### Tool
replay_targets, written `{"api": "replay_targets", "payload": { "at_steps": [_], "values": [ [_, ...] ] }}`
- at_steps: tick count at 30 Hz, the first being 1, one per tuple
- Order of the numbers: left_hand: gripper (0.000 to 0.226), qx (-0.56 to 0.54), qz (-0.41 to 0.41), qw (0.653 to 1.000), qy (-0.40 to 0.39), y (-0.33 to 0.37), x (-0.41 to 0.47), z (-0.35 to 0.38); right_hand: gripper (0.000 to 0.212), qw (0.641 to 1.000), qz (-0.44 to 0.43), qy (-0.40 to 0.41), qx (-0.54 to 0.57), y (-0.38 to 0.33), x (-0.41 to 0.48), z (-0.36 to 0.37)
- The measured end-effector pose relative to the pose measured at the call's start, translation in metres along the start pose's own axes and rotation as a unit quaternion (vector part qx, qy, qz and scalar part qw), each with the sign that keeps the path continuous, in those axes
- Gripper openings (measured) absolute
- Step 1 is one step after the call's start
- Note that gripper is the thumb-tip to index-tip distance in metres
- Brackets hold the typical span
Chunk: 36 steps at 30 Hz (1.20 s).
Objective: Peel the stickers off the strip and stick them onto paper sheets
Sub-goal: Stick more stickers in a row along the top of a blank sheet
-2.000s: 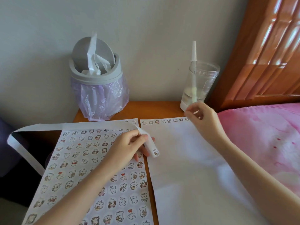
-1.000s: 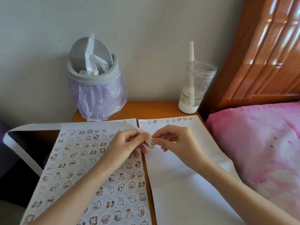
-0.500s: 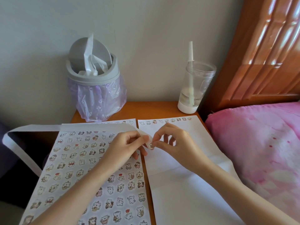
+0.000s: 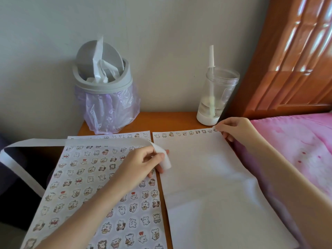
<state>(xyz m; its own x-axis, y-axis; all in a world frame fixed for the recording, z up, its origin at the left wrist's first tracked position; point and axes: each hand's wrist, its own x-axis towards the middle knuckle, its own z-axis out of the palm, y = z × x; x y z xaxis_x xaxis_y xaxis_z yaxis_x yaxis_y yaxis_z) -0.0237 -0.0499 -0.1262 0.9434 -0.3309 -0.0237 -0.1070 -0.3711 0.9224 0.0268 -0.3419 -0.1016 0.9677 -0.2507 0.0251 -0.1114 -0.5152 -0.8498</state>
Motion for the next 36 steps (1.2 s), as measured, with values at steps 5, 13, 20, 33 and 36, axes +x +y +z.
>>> {"api": "replay_targets", "payload": {
  "at_steps": [5,13,20,33,36],
  "values": [
    [0.021,0.007,0.014,1.000,0.009,0.001,0.000,0.001,0.009,1.000,0.007,-0.011,-0.024,0.014,0.021,-0.001],
    [0.016,0.037,0.022,0.999,0.033,0.000,0.000,0.004,0.008,0.996,-0.003,-0.011,-0.091,0.024,0.024,0.004],
    [0.017,0.039,0.020,0.999,0.029,-0.001,0.001,0.004,0.011,0.999,0.003,-0.024,-0.036,0.023,0.026,0.006],
    [0.017,0.044,0.027,0.998,0.028,0.000,0.000,0.004,0.013,0.995,-0.025,-0.017,-0.095,0.026,0.031,0.009],
    [0.018,0.043,0.029,0.998,0.026,0.000,0.000,0.004,0.017,0.993,-0.034,-0.013,-0.108,0.026,0.032,0.009]
  ]
}}
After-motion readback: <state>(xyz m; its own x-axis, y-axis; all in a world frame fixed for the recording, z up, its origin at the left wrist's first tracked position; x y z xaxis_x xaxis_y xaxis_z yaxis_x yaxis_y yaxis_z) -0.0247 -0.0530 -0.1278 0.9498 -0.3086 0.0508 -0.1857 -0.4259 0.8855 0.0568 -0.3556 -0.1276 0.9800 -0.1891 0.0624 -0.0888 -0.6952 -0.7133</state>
